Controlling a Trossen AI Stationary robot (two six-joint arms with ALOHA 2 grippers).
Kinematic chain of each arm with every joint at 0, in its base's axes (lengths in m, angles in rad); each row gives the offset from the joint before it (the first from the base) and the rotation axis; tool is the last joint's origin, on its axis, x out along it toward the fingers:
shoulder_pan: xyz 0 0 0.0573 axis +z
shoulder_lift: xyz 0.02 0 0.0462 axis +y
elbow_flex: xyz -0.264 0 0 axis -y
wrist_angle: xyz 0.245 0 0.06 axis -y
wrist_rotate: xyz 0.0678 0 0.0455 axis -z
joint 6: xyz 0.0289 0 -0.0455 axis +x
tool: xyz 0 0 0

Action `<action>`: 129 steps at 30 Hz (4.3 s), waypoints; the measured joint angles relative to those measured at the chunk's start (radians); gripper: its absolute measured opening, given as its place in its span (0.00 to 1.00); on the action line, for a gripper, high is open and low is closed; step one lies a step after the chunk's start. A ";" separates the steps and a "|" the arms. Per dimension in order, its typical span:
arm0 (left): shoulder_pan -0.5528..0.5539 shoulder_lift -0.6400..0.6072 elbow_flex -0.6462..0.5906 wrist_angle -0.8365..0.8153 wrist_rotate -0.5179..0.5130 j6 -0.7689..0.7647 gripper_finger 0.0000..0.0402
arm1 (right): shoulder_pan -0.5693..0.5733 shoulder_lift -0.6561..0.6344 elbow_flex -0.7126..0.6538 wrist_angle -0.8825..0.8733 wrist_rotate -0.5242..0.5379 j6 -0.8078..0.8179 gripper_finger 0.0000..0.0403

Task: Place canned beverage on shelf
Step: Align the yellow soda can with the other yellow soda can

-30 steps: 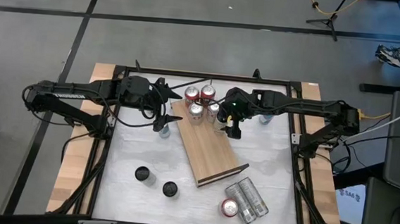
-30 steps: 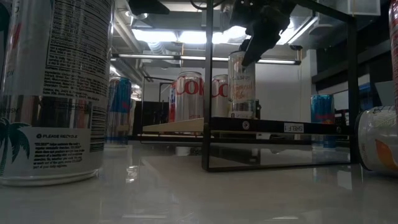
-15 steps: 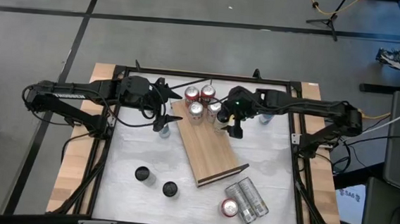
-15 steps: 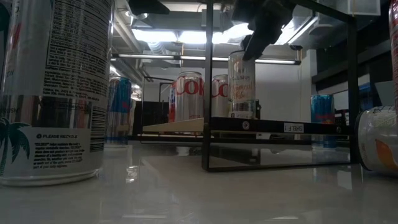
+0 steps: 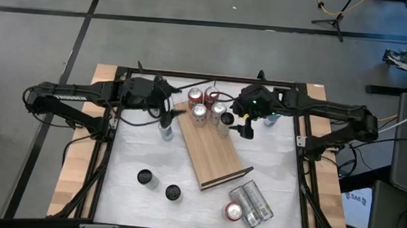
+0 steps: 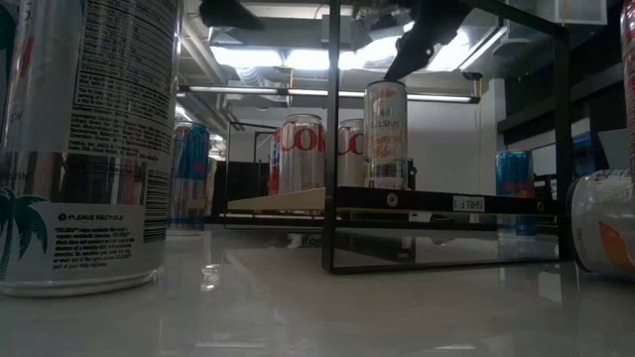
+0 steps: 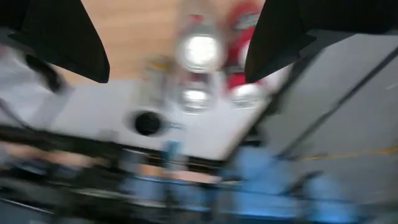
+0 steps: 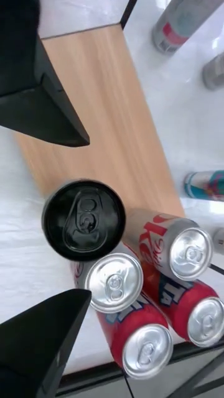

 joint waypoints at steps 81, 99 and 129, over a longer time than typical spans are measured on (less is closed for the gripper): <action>0.220 0.370 0.001 -0.810 -0.296 -1.110 0.91 | 0.000 -0.027 0.000 0.000 0.002 0.000 0.96; 0.219 0.370 0.000 -0.810 -0.300 -1.186 0.71 | 0.000 -0.027 0.000 -0.001 0.002 0.000 0.96; 0.214 0.278 -0.002 -0.809 -0.273 -0.979 0.67 | 0.000 -0.027 0.000 -0.006 0.001 -0.001 0.96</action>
